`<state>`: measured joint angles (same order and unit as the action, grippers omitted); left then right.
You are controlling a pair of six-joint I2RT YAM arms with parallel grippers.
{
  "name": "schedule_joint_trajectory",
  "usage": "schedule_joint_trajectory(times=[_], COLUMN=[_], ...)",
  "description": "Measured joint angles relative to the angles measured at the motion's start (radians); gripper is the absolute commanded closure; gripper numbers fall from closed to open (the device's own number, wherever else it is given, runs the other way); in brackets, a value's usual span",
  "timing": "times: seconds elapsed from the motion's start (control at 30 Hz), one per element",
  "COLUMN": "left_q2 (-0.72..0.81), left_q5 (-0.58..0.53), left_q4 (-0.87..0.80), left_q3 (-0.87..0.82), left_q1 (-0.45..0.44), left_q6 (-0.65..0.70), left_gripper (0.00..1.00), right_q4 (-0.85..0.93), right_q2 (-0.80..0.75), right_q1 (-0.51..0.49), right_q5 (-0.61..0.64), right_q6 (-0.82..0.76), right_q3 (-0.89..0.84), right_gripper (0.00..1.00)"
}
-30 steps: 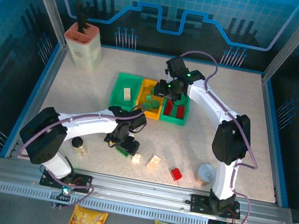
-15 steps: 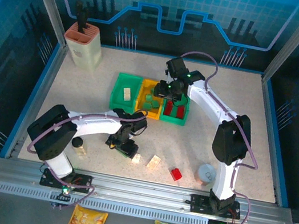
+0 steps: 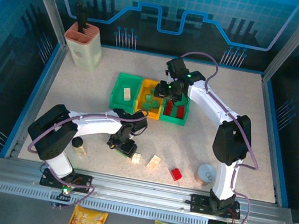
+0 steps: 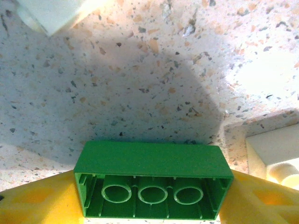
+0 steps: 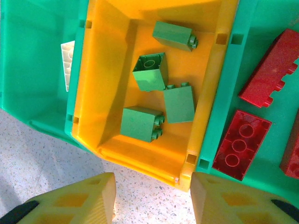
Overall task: Sort the legos into containers by color
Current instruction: Pick up the lego from the middle-left of the table.
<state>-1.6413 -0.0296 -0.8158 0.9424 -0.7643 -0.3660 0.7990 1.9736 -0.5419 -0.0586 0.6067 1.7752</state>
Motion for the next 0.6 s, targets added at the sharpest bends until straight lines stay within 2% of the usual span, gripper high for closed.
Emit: schedule_joint_trajectory(times=[0.27,0.6], left_q2=[0.016,0.045], left_q5=[-0.019,-0.037], left_q4=[-0.007,-0.014], left_q3=[0.018,0.156], left_q1=[0.018,0.135], left_q6=[0.000,0.003], left_gripper=[0.33,0.34], right_q4=[0.000,0.001], right_q2=[-0.032,-0.166], right_q1=[0.004,0.058], right_q5=[0.006,0.041], right_q6=[-0.001,-0.009], right_q3=[-0.055,-0.206], right_gripper=[0.53,0.53])
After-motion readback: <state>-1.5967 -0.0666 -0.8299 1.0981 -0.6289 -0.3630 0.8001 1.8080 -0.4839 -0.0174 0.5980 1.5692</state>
